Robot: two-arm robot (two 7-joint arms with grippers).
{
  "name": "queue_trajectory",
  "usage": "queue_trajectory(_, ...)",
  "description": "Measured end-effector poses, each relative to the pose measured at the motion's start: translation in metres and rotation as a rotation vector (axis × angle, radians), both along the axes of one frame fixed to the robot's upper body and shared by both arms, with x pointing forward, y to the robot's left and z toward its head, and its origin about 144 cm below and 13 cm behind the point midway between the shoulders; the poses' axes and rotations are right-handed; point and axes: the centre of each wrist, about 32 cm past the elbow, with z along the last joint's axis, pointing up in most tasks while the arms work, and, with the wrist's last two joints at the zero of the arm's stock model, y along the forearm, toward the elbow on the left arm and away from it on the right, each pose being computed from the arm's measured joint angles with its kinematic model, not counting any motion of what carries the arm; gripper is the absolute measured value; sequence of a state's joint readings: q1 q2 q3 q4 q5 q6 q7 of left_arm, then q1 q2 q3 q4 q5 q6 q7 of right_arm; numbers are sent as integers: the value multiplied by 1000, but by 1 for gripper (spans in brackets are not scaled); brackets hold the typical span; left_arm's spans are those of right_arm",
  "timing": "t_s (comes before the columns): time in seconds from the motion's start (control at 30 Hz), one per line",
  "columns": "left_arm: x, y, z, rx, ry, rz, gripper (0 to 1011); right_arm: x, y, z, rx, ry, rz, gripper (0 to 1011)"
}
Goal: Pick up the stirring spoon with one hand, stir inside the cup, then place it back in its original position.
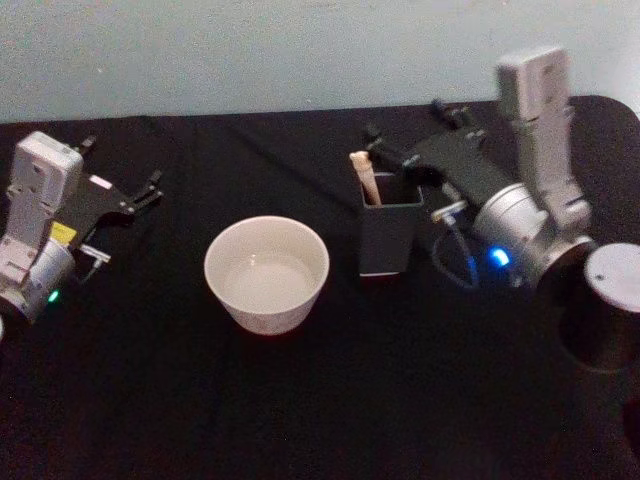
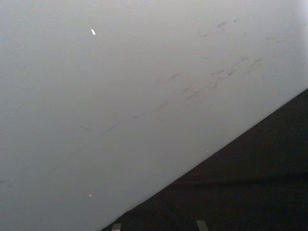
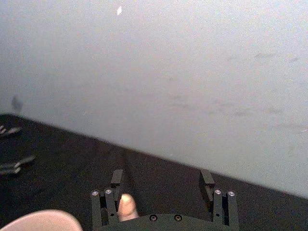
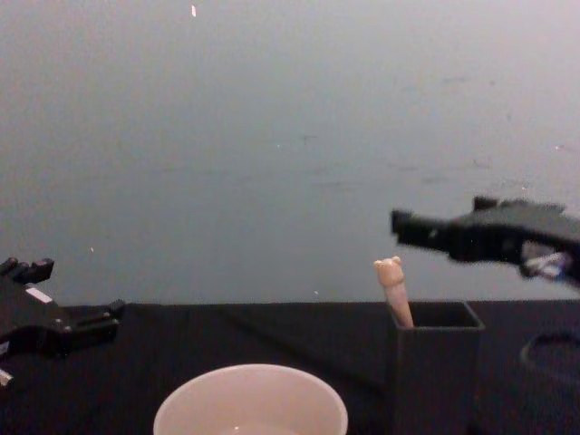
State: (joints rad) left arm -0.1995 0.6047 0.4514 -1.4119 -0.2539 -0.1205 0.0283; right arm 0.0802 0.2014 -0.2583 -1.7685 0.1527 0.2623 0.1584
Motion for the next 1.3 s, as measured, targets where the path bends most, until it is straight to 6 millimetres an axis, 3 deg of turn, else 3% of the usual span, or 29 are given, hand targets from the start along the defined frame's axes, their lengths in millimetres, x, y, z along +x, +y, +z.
queue_trajectory(0.3, 0, 0, 0, 0, 0, 0, 1001, 12, -34, 0, 6, -41, -94, 1000)
queue_trajectory(0.5, 0, 0, 0, 0, 0, 0, 1001, 15, -53, -26, -60, 20, -125, 1000)
queue_trajectory(0.93, 0, 0, 0, 0, 0, 0, 1001, 3, -55, -60, -132, 151, -106, 1002)
queue_trajectory(1.3, 0, 0, 0, 0, 0, 0, 1001, 3, -56, -59, -131, 147, -108, 1002)
